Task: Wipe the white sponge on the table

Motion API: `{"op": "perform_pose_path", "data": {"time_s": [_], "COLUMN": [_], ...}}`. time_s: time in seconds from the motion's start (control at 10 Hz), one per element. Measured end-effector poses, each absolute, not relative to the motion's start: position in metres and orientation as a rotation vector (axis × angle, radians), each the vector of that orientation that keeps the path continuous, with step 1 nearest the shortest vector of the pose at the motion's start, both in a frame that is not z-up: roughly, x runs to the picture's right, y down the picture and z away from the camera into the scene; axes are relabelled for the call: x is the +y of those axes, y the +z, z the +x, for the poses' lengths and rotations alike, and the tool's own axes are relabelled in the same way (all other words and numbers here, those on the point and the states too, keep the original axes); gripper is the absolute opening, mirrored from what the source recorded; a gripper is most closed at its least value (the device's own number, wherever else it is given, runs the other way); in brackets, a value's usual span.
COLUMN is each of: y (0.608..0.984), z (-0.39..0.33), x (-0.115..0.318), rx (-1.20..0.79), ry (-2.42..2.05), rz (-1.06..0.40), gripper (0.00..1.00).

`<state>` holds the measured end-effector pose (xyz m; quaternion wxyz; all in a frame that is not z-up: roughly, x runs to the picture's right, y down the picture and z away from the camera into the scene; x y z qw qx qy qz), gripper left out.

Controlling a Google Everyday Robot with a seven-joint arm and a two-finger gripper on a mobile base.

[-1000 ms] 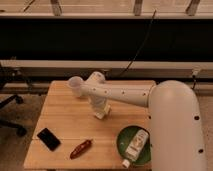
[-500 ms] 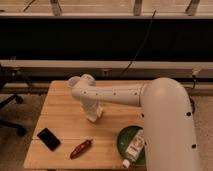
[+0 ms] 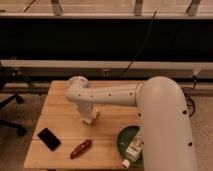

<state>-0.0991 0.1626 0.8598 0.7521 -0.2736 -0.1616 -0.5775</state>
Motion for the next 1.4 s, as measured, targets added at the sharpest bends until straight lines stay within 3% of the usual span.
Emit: {"op": "perform_pose_path", "data": {"time_s": [0.8,1.4], "y": [0.859,0.887], "z": [-0.018,0.0], "x": [0.169,0.125], "rx": [-0.351,-0.294], "ry": [-1.088,-1.057], "rz": [-0.703,-0.713], "gripper": [0.0,0.0]}}
